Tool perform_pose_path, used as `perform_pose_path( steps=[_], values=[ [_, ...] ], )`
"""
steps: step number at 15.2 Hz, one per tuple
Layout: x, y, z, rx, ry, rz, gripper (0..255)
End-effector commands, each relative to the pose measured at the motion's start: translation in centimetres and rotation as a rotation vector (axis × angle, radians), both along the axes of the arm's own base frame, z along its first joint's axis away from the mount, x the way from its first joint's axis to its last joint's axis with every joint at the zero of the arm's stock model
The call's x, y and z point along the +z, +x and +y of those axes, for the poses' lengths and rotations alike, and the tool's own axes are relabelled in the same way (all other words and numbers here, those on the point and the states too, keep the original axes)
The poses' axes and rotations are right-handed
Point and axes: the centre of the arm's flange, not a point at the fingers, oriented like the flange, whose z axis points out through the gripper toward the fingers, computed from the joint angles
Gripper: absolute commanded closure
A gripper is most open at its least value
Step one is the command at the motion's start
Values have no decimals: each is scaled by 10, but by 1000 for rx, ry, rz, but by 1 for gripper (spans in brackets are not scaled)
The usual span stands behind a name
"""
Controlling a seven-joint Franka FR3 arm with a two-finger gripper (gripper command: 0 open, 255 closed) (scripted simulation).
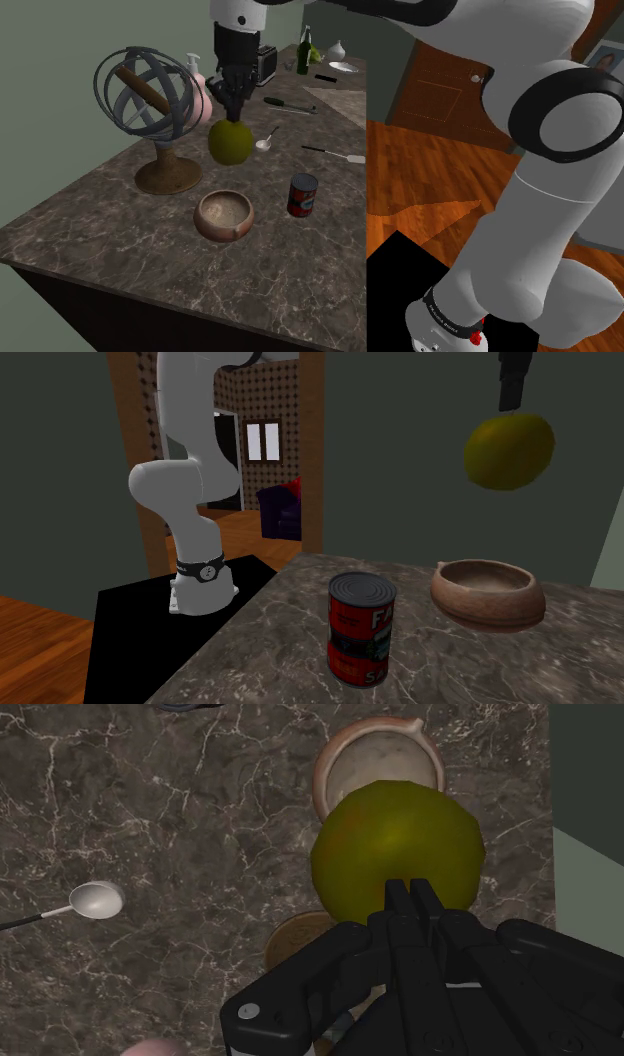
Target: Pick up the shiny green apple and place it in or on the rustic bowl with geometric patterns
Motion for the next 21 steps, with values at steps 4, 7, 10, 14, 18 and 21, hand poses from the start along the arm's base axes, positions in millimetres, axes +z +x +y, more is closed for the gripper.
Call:
perform_pose_path(
  steps=[4, 7, 10, 14, 18, 21],
  values=[
    [-4, -2, 25, -2, 0, 1, 255],
    [-19, -2, 25, -2, 0, 1, 255],
    [-35, -2, 25, -2, 0, 1, 255],
    [-56, -2, 25, -2, 0, 1, 255],
    [-77, -2, 25, -2, 0, 1, 255],
    [-93, -2, 25, -2, 0, 1, 255]
  ],
)
